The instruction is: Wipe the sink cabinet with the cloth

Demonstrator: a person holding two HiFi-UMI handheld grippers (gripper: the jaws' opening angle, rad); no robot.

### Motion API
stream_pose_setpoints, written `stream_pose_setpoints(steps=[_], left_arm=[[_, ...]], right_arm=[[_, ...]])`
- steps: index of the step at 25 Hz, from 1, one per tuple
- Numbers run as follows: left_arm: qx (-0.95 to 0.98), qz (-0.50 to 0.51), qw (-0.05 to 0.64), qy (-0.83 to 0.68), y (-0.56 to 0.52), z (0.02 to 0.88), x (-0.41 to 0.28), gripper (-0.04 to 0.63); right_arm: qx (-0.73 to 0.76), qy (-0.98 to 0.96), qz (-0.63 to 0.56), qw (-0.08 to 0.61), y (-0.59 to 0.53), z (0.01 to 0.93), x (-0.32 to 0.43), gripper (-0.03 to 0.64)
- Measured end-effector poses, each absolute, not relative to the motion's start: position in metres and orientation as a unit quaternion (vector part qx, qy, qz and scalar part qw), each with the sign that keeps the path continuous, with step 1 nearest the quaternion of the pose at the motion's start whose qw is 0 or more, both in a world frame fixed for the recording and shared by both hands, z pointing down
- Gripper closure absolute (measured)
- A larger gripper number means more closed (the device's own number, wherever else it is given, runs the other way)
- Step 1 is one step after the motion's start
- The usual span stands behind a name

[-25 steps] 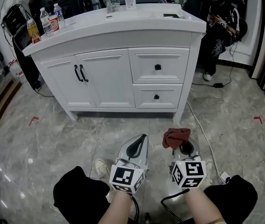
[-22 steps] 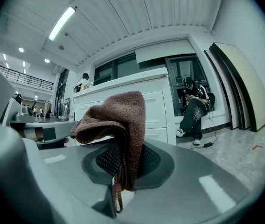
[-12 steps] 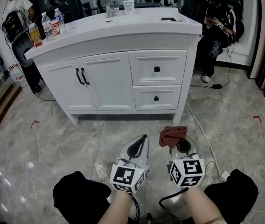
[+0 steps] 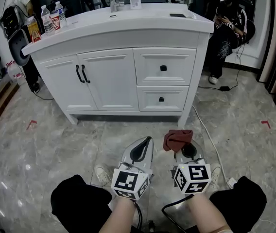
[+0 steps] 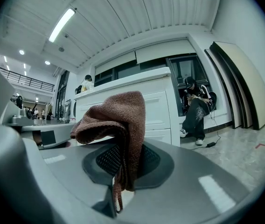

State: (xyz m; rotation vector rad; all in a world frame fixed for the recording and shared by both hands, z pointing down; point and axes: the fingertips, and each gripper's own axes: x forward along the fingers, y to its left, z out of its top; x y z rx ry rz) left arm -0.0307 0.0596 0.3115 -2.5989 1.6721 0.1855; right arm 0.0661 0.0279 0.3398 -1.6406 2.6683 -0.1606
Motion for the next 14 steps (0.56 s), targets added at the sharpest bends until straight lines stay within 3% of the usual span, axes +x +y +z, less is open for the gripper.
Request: stream_pose_setpoints(steps=[14], left_arm=[[-0.84, 0.047, 0.018, 0.54, 0.0568, 0.321, -0.0249, 0.595]], right_arm=[[-0.521, 0.852, -0.06, -0.003, 0.0271, 0.344, 0.0703, 0.541]])
